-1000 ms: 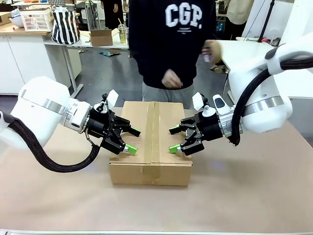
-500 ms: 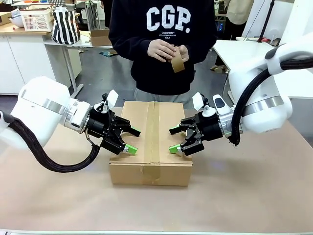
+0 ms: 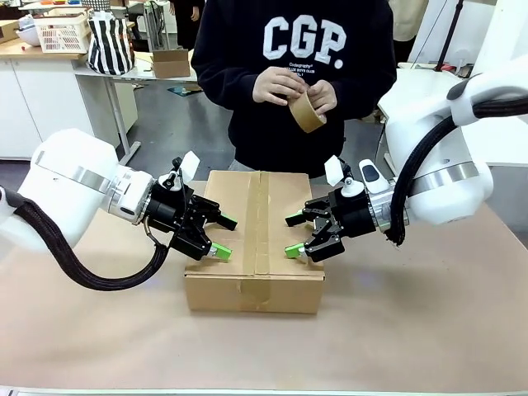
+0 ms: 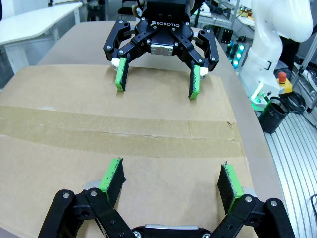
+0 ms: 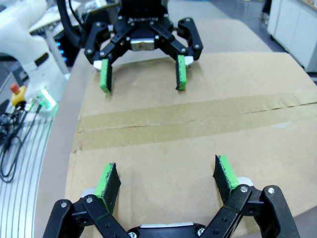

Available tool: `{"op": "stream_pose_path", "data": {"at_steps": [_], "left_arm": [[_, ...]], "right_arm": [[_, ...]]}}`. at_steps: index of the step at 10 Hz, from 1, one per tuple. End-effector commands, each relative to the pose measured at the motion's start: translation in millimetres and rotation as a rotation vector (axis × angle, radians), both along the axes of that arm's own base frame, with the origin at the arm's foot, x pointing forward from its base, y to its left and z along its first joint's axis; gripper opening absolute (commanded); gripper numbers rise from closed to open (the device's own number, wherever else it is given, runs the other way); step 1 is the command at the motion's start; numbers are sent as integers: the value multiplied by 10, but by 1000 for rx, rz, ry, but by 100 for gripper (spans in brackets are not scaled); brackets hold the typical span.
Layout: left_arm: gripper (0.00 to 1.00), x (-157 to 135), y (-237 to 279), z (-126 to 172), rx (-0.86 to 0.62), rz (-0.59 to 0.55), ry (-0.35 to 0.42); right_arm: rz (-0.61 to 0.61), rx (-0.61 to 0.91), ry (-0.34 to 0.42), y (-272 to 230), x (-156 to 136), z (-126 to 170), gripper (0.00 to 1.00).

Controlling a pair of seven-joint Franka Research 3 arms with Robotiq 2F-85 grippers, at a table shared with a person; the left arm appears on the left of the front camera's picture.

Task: Pack the gift set into the box.
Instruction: Press and hold the closed box until the human finishes sealing it.

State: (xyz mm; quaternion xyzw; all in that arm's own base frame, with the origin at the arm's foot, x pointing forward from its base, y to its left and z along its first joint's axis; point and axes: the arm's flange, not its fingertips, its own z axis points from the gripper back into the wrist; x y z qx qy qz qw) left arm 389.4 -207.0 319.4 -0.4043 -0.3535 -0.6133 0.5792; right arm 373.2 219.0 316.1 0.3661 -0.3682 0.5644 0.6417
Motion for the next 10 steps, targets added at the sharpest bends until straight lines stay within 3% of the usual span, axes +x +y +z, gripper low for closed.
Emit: {"op": "stream_pose_path", "data": {"at_steps": [1, 10], "left_arm": [[100, -3, 1, -17, 1, -1, 3], [100, -3, 1, -17, 1, -1, 3]], "right_arm": [[-5, -17, -5, -4, -17, -20, 100], [-5, -17, -5, -4, -17, -20, 100]]}}
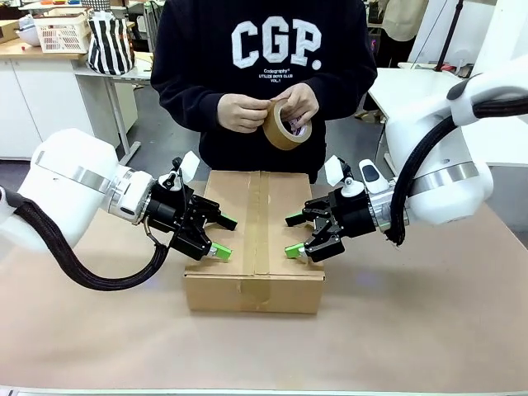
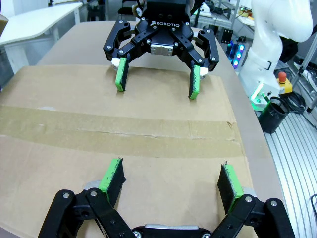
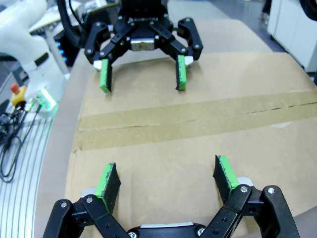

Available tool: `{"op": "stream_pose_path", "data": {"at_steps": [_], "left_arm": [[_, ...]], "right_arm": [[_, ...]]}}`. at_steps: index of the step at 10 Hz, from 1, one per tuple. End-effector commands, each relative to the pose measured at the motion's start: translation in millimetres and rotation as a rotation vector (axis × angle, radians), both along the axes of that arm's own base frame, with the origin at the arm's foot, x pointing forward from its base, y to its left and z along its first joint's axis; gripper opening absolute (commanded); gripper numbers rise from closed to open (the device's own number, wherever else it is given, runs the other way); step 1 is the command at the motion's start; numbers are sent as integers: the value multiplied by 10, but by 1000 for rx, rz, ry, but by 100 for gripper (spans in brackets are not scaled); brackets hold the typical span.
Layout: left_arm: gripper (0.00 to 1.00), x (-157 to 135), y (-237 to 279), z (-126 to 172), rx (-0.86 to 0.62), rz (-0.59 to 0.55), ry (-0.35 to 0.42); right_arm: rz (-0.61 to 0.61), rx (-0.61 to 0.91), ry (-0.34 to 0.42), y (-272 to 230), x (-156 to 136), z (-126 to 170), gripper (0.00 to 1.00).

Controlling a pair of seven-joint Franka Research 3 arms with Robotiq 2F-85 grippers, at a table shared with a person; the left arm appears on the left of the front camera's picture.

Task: Pack the gift set into the box.
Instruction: Press and hold the closed box until the human finishes sealing it.

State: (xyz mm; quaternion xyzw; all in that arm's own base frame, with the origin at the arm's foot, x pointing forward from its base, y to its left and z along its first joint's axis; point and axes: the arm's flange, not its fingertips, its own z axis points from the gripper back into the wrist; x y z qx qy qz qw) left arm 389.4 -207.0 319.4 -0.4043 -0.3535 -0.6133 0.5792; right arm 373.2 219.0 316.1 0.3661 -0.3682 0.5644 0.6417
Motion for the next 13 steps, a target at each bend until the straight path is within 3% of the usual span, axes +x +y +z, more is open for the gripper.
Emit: {"op": "stream_pose_path", "data": {"at_steps": [1, 13], "left_arm": [[100, -3, 1, -17, 1, -1, 3], [100, -3, 1, -17, 1, -1, 3]], "right_arm": [[-5, -17, -5, -4, -17, -20, 100], [-5, -17, -5, -4, -17, -20, 100]]}}
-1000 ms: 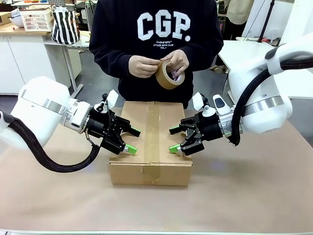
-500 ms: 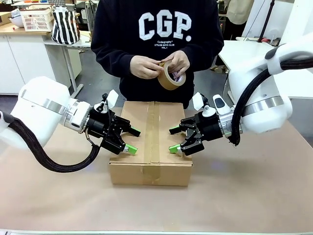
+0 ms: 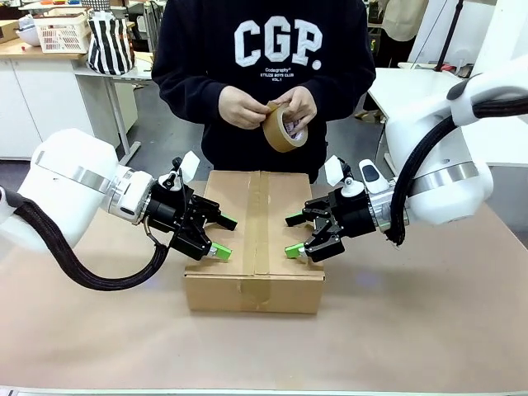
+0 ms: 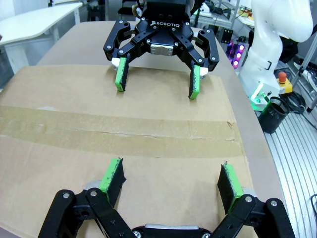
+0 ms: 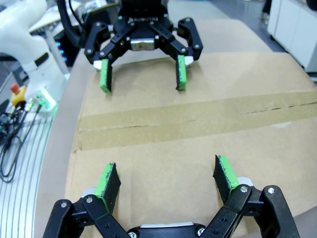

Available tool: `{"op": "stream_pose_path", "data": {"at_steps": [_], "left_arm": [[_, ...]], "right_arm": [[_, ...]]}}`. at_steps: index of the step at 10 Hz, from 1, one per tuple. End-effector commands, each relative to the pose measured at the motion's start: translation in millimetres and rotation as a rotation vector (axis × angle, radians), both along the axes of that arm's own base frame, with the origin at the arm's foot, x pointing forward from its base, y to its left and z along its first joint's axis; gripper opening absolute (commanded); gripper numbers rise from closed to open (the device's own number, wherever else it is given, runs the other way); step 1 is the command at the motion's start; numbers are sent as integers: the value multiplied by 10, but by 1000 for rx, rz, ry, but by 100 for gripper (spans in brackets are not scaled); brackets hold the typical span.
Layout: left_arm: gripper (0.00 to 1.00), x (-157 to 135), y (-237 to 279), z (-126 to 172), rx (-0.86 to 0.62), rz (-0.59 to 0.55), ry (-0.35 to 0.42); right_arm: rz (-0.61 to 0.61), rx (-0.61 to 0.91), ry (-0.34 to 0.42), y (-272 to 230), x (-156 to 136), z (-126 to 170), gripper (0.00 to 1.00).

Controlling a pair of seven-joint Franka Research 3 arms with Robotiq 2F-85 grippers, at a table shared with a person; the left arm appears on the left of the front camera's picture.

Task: Pack the gift set into the box.
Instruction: Press and hold the closed box until the human finishes sealing it.

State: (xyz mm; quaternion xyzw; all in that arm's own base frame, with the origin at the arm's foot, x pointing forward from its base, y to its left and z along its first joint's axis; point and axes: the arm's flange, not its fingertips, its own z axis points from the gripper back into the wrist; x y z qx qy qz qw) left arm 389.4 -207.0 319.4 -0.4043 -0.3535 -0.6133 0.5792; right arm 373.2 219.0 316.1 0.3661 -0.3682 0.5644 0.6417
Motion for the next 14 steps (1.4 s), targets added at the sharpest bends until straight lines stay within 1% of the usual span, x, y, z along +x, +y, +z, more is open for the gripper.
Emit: {"op": "stream_pose_path", "data": {"at_steps": [1, 14], "left_arm": [[100, -3, 1, -17, 1, -1, 3], [100, -3, 1, -17, 1, -1, 3]], "right_arm": [[-5, -17, -5, -4, -17, -20, 100], [-5, -17, -5, -4, -17, -20, 100]]}}
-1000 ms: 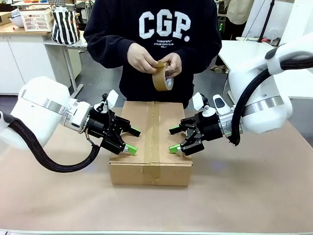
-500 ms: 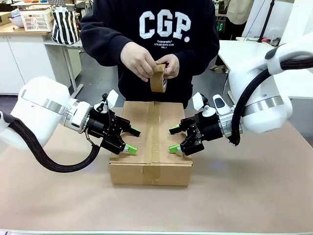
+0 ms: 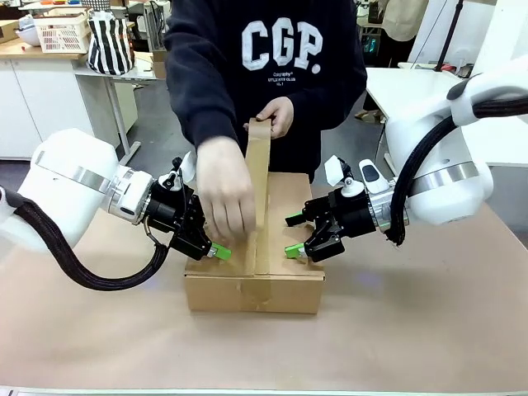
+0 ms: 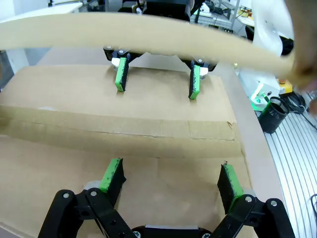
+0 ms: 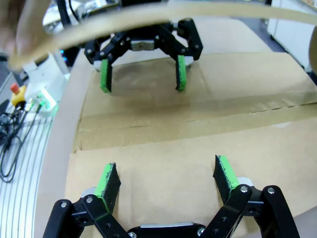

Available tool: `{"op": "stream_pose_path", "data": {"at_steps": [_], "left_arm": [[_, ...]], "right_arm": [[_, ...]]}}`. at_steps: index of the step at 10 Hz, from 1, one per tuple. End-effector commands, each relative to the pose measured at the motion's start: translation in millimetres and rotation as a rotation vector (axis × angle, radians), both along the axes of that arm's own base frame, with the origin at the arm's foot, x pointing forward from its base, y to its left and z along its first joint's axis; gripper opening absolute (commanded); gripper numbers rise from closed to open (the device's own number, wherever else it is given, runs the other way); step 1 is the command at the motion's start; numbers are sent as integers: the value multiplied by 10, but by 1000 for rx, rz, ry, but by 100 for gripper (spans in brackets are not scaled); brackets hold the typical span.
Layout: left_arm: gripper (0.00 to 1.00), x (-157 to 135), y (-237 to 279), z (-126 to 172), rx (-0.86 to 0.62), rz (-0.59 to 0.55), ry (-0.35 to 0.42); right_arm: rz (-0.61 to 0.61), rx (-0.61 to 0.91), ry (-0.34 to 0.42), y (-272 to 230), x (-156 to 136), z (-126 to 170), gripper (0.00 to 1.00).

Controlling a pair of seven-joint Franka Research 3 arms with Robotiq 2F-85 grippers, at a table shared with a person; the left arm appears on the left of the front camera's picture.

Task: Pack the gift set into the box.
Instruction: Press and hold the closed box until the human finishes sealing it.

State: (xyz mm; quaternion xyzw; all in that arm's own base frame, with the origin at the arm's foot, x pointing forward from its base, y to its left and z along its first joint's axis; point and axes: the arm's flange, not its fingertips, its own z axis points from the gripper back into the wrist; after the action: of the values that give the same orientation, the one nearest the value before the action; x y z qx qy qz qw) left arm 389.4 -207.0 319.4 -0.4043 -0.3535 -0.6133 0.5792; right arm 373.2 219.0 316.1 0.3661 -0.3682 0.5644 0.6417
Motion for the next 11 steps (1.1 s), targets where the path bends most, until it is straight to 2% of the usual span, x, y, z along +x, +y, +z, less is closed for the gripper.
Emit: {"op": "stream_pose_path", "data": {"at_steps": [1, 11], "left_arm": [[100, -3, 1, -17, 1, -1, 3], [100, -3, 1, -17, 1, -1, 3]], "right_arm": [[-5, -17, -5, -4, -17, -20, 100], [-5, -17, -5, -4, -17, -20, 100]]}}
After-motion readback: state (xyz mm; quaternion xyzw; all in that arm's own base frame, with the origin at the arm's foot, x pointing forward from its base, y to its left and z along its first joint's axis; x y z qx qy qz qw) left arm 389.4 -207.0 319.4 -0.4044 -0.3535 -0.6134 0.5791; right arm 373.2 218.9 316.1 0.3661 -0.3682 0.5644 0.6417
